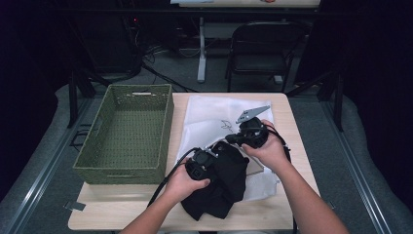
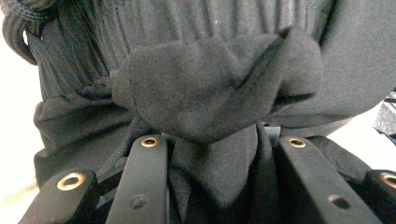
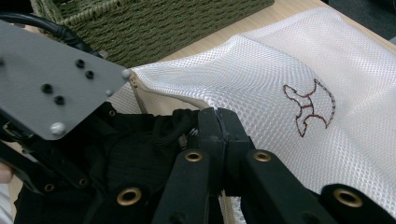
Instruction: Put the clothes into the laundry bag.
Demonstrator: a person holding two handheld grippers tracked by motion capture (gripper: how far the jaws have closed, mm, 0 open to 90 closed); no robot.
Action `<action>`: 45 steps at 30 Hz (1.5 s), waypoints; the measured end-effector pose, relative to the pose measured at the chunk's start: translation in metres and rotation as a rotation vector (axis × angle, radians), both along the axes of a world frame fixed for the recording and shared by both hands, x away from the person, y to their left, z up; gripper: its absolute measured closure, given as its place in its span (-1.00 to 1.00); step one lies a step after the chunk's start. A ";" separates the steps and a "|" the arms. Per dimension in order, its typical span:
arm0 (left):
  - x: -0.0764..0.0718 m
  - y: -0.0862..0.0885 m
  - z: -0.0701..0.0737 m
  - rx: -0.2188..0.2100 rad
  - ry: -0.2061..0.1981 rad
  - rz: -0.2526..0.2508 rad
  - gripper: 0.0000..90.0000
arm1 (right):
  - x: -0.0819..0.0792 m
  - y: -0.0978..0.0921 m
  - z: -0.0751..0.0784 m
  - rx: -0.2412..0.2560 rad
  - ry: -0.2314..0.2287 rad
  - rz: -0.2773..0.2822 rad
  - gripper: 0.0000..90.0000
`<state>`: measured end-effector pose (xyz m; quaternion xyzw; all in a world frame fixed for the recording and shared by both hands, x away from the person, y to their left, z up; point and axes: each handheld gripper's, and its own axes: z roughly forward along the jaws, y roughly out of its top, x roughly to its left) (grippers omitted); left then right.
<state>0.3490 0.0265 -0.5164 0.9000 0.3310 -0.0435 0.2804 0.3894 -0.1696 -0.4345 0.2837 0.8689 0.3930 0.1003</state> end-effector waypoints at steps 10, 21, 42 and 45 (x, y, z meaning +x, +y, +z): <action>0.010 -0.002 0.000 0.002 0.005 0.032 0.49 | -0.002 0.002 -0.005 -0.002 0.005 0.009 1.00; 0.018 -0.004 0.005 0.002 -0.003 0.072 0.49 | -0.005 0.001 -0.008 0.005 0.009 0.015 1.00; 0.029 -0.011 -0.010 -0.032 -0.059 0.171 0.45 | -0.008 0.004 -0.010 0.012 0.007 0.024 1.00; 0.028 -0.013 -0.013 -0.030 -0.073 0.179 0.43 | -0.009 0.003 -0.015 0.003 0.007 0.015 1.00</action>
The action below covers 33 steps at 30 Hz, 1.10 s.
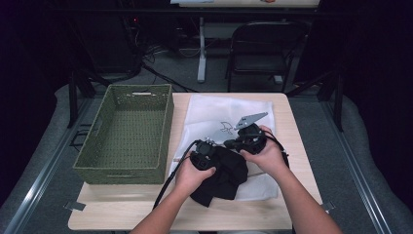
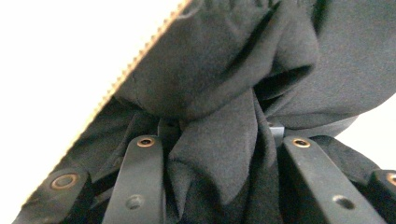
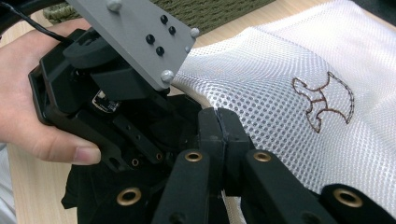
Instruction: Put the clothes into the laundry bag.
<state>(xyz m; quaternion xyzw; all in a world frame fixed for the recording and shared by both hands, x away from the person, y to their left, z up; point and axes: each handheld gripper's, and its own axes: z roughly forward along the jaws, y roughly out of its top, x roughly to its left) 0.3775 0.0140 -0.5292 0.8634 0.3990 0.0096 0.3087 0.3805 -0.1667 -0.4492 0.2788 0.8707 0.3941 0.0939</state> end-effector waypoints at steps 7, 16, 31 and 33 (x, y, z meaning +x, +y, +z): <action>0.000 -0.003 -0.001 0.016 -0.004 0.004 0.35 | 0.001 -0.004 -0.010 0.038 0.019 -0.011 1.00; -0.002 -0.008 -0.001 0.042 -0.041 0.038 0.12 | -0.002 -0.003 -0.017 0.036 0.008 -0.023 1.00; -0.003 -0.006 0.000 0.045 -0.054 0.017 -0.12 | -0.003 -0.002 -0.019 0.051 0.007 -0.036 1.00; -0.003 -0.005 0.002 0.041 -0.062 0.019 -0.23 | -0.003 -0.002 -0.020 0.053 0.005 -0.035 1.00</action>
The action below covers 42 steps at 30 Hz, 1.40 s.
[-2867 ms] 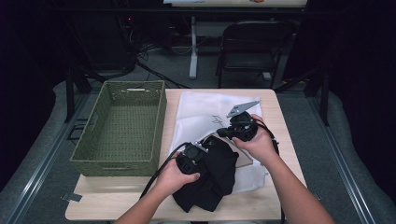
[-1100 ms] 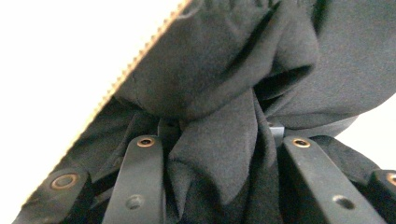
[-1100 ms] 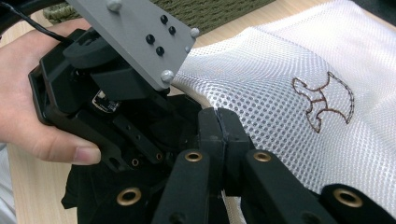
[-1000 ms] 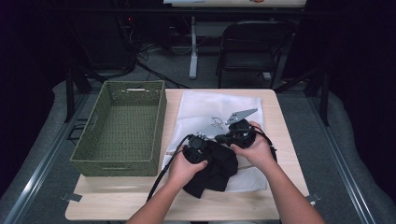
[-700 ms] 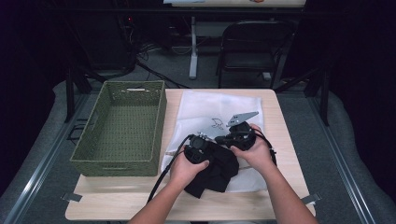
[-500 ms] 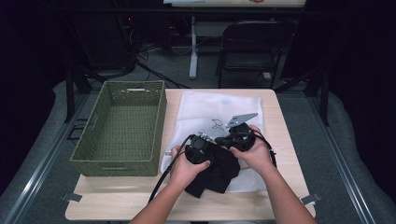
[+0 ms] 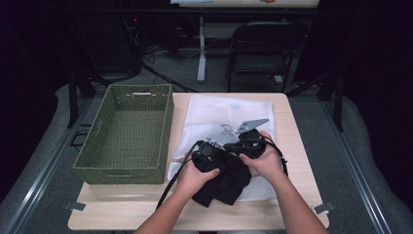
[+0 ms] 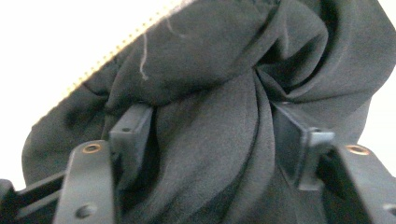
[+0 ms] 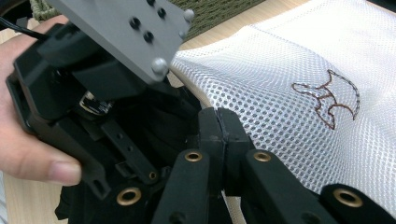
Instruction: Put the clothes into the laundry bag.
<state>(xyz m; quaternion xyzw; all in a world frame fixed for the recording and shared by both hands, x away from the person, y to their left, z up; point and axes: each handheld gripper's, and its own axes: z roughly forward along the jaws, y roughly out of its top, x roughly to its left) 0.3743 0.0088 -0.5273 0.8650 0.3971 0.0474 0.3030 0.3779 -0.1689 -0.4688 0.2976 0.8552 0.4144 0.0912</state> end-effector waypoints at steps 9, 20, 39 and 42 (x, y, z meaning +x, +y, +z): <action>-0.012 0.008 0.019 -0.032 -0.017 -0.026 -0.39 | 0.001 -0.003 -0.001 0.017 0.005 -0.011 1.00; -0.037 0.024 0.041 -0.050 -0.056 -0.056 -0.38 | 0.001 -0.005 0.000 0.018 0.010 -0.014 1.00; -0.054 0.071 0.033 -0.055 -0.058 -0.005 -0.38 | 0.000 -0.005 -0.001 0.017 0.009 -0.015 0.99; -0.054 0.074 0.028 -0.054 -0.050 -0.001 -0.40 | 0.000 -0.005 -0.001 0.018 0.007 -0.015 0.99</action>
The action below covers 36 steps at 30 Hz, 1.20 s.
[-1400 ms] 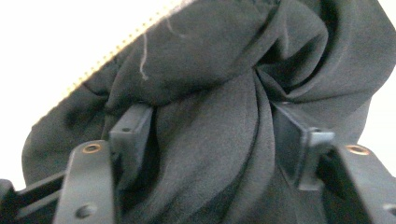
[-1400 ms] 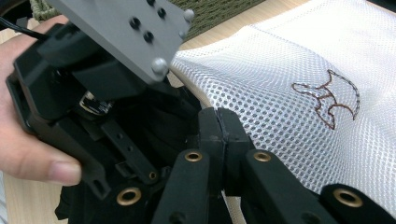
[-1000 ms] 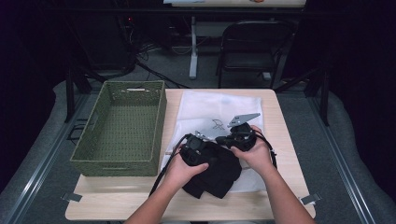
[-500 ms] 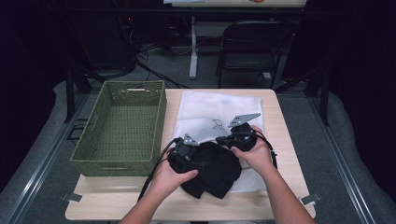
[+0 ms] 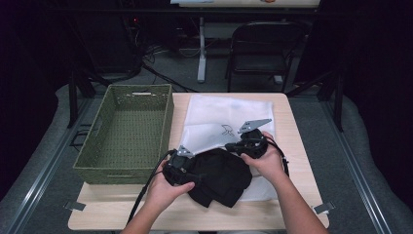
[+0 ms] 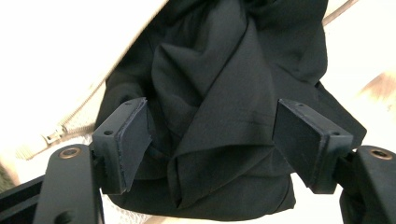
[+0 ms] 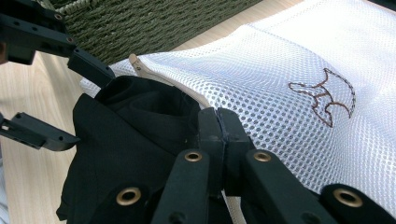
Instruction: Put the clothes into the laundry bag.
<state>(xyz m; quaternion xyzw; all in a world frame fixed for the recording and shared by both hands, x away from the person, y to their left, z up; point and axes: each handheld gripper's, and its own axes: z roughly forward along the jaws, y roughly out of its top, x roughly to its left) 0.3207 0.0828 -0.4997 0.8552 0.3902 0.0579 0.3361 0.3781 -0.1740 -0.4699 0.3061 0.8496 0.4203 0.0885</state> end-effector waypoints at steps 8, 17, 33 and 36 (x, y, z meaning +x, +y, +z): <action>0.000 -0.006 -0.019 0.030 0.033 -0.017 -0.45 | 0.000 0.001 0.000 -0.001 -0.001 0.002 0.99; 0.002 -0.012 -0.033 0.021 0.076 -0.048 -0.47 | -0.001 0.001 -0.001 -0.001 0.001 0.001 0.99; 0.004 -0.015 -0.047 0.016 0.089 -0.076 -0.13 | -0.001 0.002 -0.001 -0.002 -0.002 0.004 0.99; 0.005 -0.014 -0.048 0.022 0.092 -0.084 -0.03 | -0.002 0.002 -0.001 -0.004 -0.003 0.005 0.99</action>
